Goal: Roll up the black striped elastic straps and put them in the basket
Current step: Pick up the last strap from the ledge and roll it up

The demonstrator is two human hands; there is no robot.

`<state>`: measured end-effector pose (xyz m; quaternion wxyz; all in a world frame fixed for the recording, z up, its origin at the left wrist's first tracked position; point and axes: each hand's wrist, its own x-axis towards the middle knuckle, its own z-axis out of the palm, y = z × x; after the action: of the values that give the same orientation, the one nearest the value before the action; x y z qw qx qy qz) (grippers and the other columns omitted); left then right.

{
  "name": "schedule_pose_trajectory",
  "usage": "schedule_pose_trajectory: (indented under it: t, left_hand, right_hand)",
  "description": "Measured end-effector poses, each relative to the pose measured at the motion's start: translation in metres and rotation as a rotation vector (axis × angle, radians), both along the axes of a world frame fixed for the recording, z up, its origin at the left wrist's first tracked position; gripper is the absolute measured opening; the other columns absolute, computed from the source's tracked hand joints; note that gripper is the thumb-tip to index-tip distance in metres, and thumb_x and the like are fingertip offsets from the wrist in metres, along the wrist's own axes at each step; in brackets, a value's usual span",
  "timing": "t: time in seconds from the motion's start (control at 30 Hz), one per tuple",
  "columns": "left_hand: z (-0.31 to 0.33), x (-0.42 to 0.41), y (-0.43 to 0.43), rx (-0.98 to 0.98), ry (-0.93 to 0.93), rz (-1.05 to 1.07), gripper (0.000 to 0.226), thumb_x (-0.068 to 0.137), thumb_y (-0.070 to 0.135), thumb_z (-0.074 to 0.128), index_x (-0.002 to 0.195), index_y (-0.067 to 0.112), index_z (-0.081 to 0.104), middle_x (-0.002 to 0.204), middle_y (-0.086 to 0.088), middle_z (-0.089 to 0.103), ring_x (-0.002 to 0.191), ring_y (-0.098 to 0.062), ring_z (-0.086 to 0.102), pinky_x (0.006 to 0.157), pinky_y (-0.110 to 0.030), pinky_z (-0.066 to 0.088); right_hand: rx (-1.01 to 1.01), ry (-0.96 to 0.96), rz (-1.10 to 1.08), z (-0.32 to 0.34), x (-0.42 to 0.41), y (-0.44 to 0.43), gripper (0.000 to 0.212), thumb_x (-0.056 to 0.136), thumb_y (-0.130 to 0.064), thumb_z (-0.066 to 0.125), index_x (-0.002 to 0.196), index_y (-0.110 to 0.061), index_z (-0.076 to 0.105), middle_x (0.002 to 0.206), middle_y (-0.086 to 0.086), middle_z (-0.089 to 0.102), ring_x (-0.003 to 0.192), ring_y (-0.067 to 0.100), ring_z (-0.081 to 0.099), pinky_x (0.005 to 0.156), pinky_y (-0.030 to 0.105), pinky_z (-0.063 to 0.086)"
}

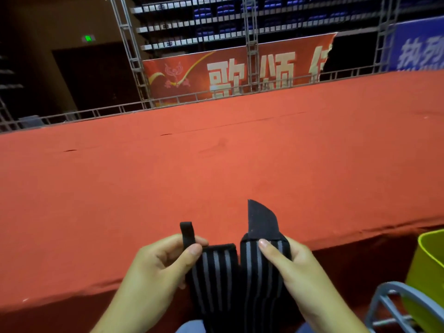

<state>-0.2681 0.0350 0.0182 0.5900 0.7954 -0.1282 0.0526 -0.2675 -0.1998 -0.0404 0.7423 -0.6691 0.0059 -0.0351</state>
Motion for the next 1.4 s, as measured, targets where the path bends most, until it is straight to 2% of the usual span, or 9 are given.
schedule_pose_trajectory:
  t: [0.13, 0.27, 0.43, 0.6, 0.73, 1.0, 1.13, 1.3, 1.4]
  left_hand:
    - [-0.004, -0.018, -0.006, -0.008, 0.094, -0.053, 0.015, 0.072, 0.034, 0.069, 0.079, 0.036, 0.082, 0.06, -0.001, 0.068, 0.053, -0.004, 0.054, 0.054, -0.015, 0.045]
    - [-0.013, -0.028, -0.011, -0.034, 0.14, -0.077, 0.008, 0.077, 0.037, 0.083, 0.085, 0.036, 0.082, 0.07, -0.01, 0.074, 0.059, -0.005, 0.059, 0.058, -0.017, 0.049]
    - [-0.022, -0.027, -0.017, -0.119, 0.172, -0.126, 0.01, 0.088, 0.026, 0.078, 0.097, 0.031, 0.076, 0.077, -0.006, 0.076, 0.069, -0.005, 0.065, 0.063, -0.017, 0.05]
    - [-0.026, -0.022, -0.021, -0.128, 0.142, -0.102, 0.017, 0.081, 0.02, 0.069, 0.095, 0.012, 0.076, 0.08, -0.01, 0.078, 0.069, -0.007, 0.066, 0.063, -0.017, 0.051]
    - [-0.024, -0.02, -0.022, -0.034, 0.076, -0.058, 0.011, 0.077, 0.025, 0.074, 0.085, 0.026, 0.08, 0.082, -0.003, 0.079, 0.066, -0.005, 0.067, 0.064, -0.017, 0.052]
    - [-0.029, -0.022, -0.031, -0.054, 0.074, 0.007, 0.007, 0.08, 0.015, 0.08, 0.081, 0.022, 0.08, 0.074, -0.002, 0.075, 0.068, -0.005, 0.066, 0.067, -0.017, 0.052]
    - [-0.03, -0.019, -0.03, -0.012, 0.023, 0.071, 0.013, 0.085, 0.01, 0.079, 0.08, 0.022, 0.079, 0.074, 0.0, 0.075, 0.068, -0.003, 0.064, 0.068, -0.016, 0.05]
    - [-0.03, -0.02, -0.033, -0.088, 0.047, 0.064, 0.001, 0.081, 0.016, 0.079, 0.08, 0.017, 0.08, 0.078, -0.004, 0.078, 0.07, -0.004, 0.067, 0.067, -0.016, 0.051]
    - [-0.032, -0.019, -0.032, -0.131, 0.078, 0.061, 0.015, 0.074, 0.029, 0.078, 0.081, 0.016, 0.08, 0.076, -0.003, 0.076, 0.068, -0.005, 0.064, 0.066, -0.016, 0.05]
  right_hand:
    - [-0.06, -0.017, -0.03, -0.006, -0.007, -0.005, 0.025, 0.089, -0.044, 0.072, 0.099, -0.023, 0.081, 0.1, 0.017, 0.078, 0.085, 0.013, 0.071, 0.083, 0.037, 0.055]
    - [-0.074, 0.052, 0.077, -0.01, -0.009, 0.001, 0.018, 0.101, -0.037, 0.062, 0.105, -0.036, 0.079, 0.102, 0.0, 0.081, 0.096, 0.011, 0.076, 0.097, 0.042, 0.056]
    - [0.019, 0.143, 0.202, -0.009, -0.017, 0.01, 0.033, 0.11, -0.027, 0.047, 0.116, -0.038, 0.078, 0.117, -0.006, 0.079, 0.115, 0.012, 0.073, 0.111, 0.043, 0.05]
    - [0.067, 0.081, 0.223, -0.015, -0.019, 0.009, 0.029, 0.11, -0.019, 0.05, 0.12, -0.018, 0.077, 0.12, 0.013, 0.078, 0.118, 0.028, 0.071, 0.111, 0.053, 0.049]
    - [0.198, 0.113, 0.314, -0.012, -0.019, 0.001, 0.027, 0.104, -0.007, 0.055, 0.119, -0.009, 0.077, 0.119, 0.023, 0.075, 0.106, 0.028, 0.071, 0.09, 0.033, 0.057]
    - [0.488, 0.143, 0.459, -0.005, -0.023, 0.009, 0.041, 0.102, 0.0, 0.041, 0.128, 0.001, 0.072, 0.131, 0.025, 0.07, 0.128, 0.036, 0.066, 0.108, 0.038, 0.054]
    - [0.551, 0.132, 0.42, -0.014, -0.023, 0.015, 0.042, 0.1, 0.0, 0.04, 0.13, 0.004, 0.069, 0.134, 0.027, 0.068, 0.132, 0.039, 0.062, 0.121, 0.051, 0.04]
    - [0.602, 0.151, 0.409, -0.019, -0.024, 0.019, 0.046, 0.101, 0.0, 0.036, 0.136, 0.004, 0.065, 0.137, 0.027, 0.065, 0.134, 0.039, 0.06, 0.121, 0.053, 0.039]
    - [0.625, 0.154, 0.403, -0.018, -0.024, 0.021, 0.045, 0.098, -0.001, 0.039, 0.133, 0.002, 0.068, 0.136, 0.027, 0.067, 0.132, 0.038, 0.062, 0.117, 0.051, 0.042]
